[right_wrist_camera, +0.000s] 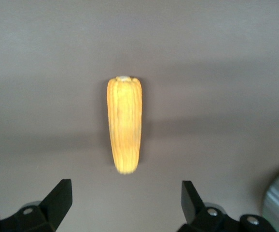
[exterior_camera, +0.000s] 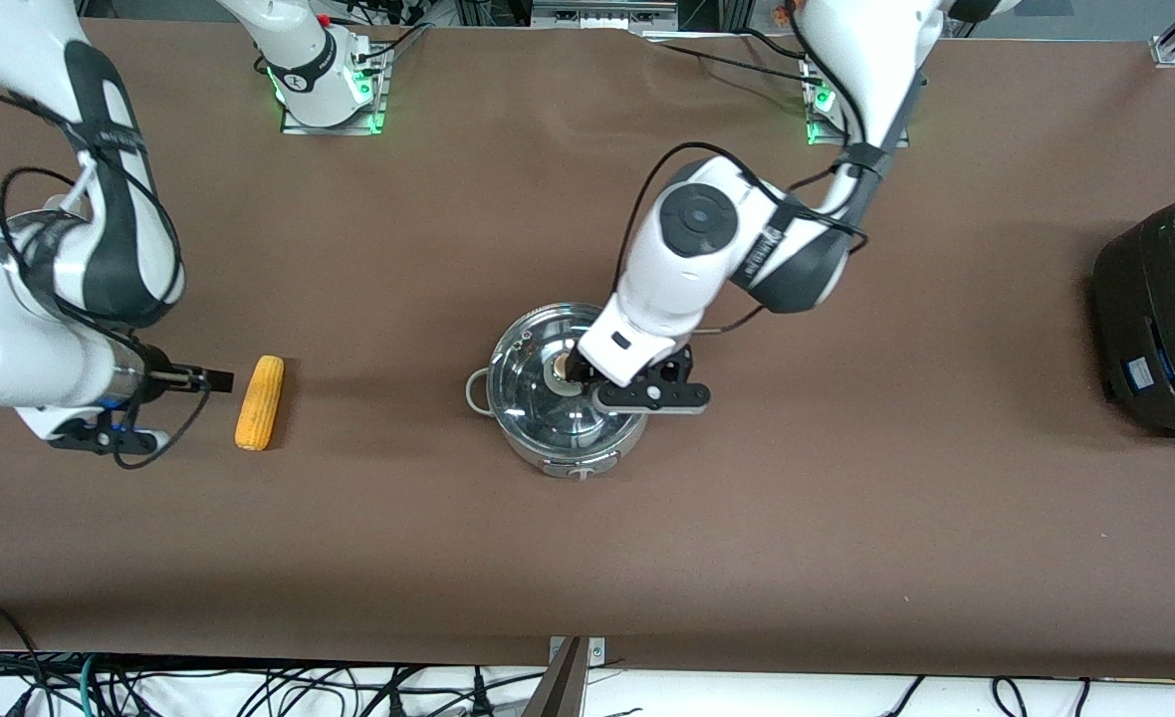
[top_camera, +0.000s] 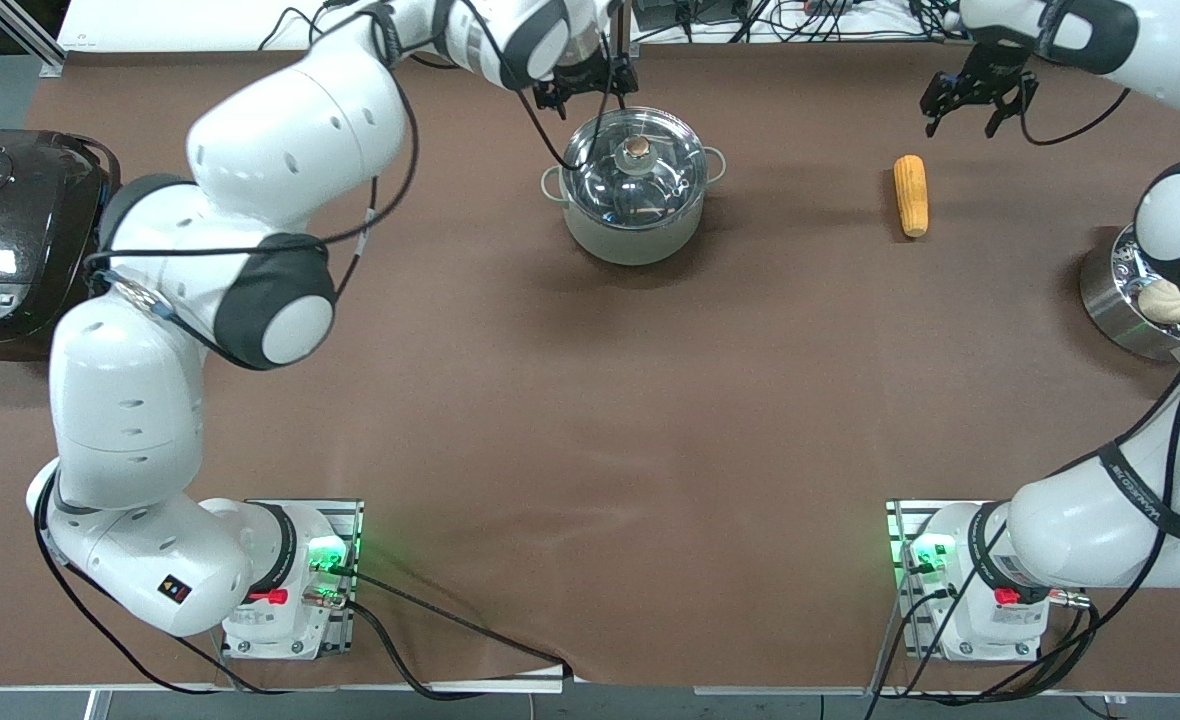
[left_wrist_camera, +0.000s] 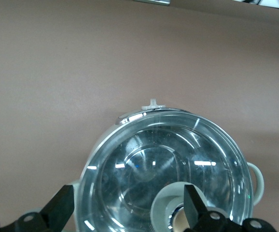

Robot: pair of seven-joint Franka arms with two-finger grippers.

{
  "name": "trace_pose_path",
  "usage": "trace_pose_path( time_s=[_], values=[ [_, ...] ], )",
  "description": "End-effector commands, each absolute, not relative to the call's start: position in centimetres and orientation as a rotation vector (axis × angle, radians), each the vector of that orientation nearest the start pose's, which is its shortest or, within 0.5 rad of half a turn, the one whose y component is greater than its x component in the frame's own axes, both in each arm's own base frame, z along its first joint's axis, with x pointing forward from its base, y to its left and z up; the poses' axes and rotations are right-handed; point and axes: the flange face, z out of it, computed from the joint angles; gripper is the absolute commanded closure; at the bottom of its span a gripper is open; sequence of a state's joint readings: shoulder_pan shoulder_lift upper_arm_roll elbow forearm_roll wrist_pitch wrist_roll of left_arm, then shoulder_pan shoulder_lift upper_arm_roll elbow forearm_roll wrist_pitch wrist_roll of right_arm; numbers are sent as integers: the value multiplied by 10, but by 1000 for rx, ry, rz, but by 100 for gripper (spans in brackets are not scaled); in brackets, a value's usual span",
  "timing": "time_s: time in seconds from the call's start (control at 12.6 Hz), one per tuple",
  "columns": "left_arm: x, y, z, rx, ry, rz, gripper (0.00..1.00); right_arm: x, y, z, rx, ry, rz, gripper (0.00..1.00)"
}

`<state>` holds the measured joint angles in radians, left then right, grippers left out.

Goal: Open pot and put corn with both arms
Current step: 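Grasp the lid knob with the left gripper while the right gripper grasps the corn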

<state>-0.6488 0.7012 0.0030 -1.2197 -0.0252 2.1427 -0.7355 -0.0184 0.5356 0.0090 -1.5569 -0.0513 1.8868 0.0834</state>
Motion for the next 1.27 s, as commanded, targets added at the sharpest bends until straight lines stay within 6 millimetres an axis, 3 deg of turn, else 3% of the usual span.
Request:
trace_pose_path(
  time_s=[0.0,0.24,0.48,0.56,0.72,0.88,0.96,1.04,1.12,1.19],
  values=[
    [603,-490,368,-3262,-236,-326,0,675,-9,275,-3150,130,328,0],
    [596,-507,365,-3294,-182,-396,0,658,-8,225,-3147,129,302,0],
    [588,-518,352,-3265,-119,-431,1,651,-10,202,-3143,135,294,0],
    [588,-519,346,-3260,-115,-423,5,650,-13,201,-3143,141,297,0],
    [581,-526,345,-3261,-89,-421,34,649,-14,197,-3141,144,306,0],
    [579,-527,342,-3257,-83,-414,50,649,-20,194,-3139,159,313,1],
    [579,-527,342,-3255,-79,-413,56,648,-22,192,-3138,161,318,18],
    [579,-526,343,-3253,-73,-413,73,647,-24,189,-3136,159,330,51],
    [578,-526,347,-3252,-73,-408,95,646,-24,187,-3135,154,340,72],
    [578,-524,357,-3247,-78,-396,100,646,-24,187,-3134,149,345,88]
  ],
)
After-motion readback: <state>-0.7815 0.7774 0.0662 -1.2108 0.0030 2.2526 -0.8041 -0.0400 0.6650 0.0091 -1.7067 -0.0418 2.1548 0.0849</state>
